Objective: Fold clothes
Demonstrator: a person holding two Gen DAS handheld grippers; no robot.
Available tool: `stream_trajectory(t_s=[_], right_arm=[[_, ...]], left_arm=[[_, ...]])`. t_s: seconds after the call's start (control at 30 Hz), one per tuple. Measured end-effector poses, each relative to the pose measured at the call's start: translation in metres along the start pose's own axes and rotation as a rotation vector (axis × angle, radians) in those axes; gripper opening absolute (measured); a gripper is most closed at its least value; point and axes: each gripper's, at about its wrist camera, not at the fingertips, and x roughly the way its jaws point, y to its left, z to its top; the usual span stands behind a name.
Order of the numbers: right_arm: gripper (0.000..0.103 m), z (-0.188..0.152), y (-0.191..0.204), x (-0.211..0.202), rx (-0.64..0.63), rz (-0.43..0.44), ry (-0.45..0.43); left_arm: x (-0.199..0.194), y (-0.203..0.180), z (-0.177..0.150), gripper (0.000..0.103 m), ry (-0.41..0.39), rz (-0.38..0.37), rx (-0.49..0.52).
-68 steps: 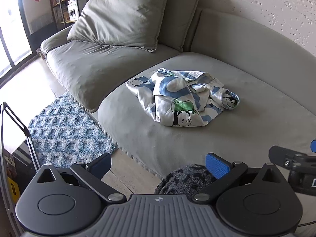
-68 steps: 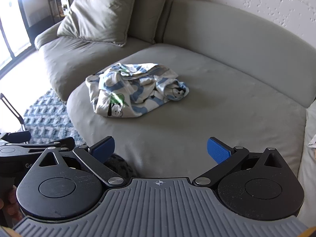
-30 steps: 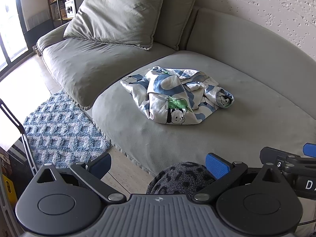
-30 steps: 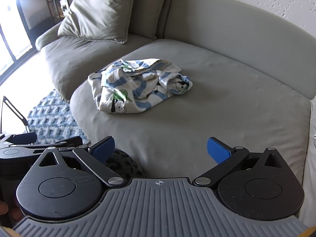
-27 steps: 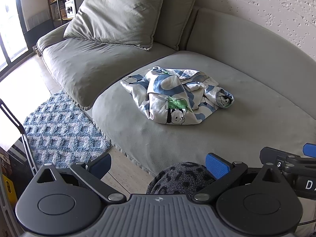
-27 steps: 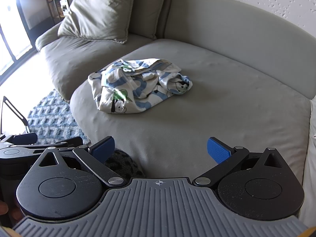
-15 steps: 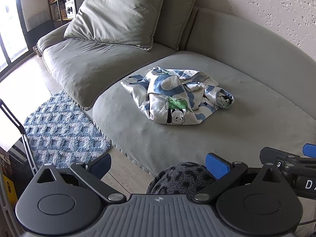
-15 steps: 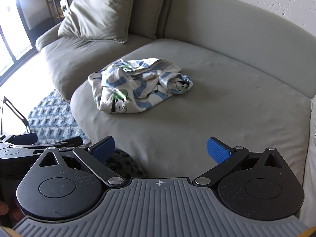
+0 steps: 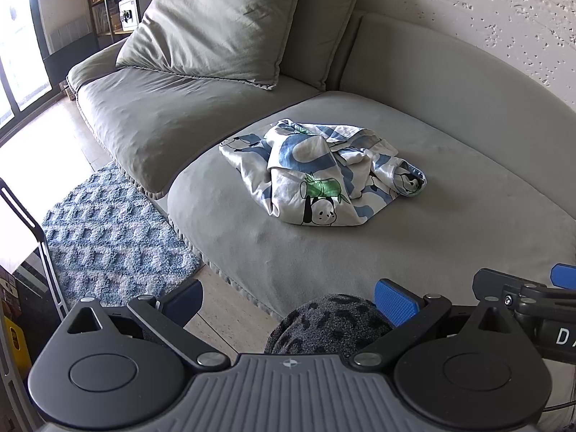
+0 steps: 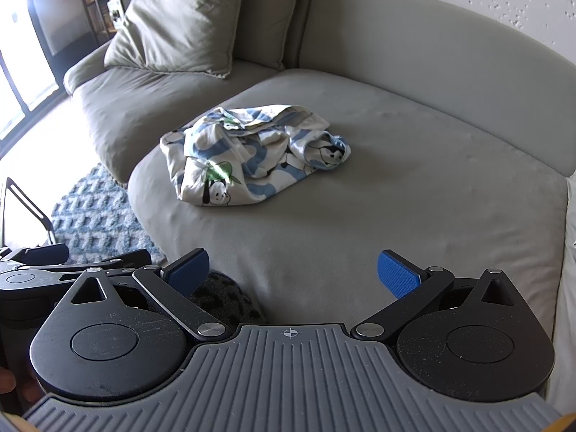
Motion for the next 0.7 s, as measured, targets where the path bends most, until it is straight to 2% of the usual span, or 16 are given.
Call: stream_trajectory(t_s=[0.53, 0.7], right_arm=[[0.102, 0.001, -0.001, 0.005, 0.007, -0.005, 0.017], [0.102, 0.003, -0.005, 0.014, 0.029, -0.019, 0.029]], left_arm=[[0.009, 0.002, 0.001, 0.102, 0.005, -0.009, -0.012], [0.021, 0.008, 0.001, 0.102, 0.008, 0.015, -0.029]])
